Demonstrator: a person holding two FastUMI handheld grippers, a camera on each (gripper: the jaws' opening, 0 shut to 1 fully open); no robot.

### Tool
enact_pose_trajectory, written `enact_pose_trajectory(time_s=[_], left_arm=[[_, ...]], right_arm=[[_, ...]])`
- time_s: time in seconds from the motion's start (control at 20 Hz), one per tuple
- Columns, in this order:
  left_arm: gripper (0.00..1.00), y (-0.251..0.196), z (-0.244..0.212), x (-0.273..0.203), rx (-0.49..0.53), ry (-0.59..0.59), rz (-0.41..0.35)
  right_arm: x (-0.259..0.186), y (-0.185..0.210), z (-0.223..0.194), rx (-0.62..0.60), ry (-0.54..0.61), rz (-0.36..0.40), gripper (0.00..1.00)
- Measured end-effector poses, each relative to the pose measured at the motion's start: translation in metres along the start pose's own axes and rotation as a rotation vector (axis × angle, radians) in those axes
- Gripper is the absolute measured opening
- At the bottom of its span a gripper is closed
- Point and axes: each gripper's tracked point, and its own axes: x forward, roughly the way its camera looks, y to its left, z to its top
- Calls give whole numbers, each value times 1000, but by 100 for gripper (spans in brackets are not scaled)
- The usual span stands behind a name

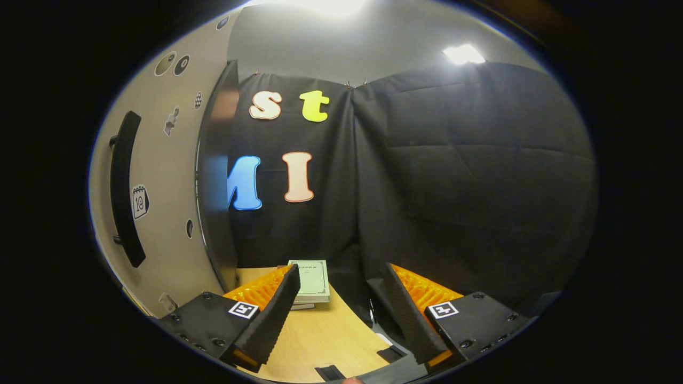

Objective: Open the cabinet door with the right hand, grasp the bottle in the cabinet with the left hand and place it on the coaster, then close the cabinet door with the right hand.

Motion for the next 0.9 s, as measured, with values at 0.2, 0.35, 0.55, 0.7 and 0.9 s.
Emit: enact_pose_trajectory(time_s=[0.2, 0.35, 0.55, 0.7, 0.9], left_arm=[[79, 7, -9, 16, 12, 19, 11], [81, 9, -14, 20, 14, 33, 15], [74, 8, -11, 15, 0, 33, 11], [74, 12, -4, -1, -31, 10, 25], [76, 18, 12, -33, -42, -33, 38]], right_arm=[[1, 3, -2, -14, 9, -4, 100], [2, 3, -3, -16, 16, 0, 99], [3, 5, -4, -20, 17, 16, 99], [4, 5, -3, -23, 15, 37, 99], [6, 6, -3, -20, 11, 77, 97]])
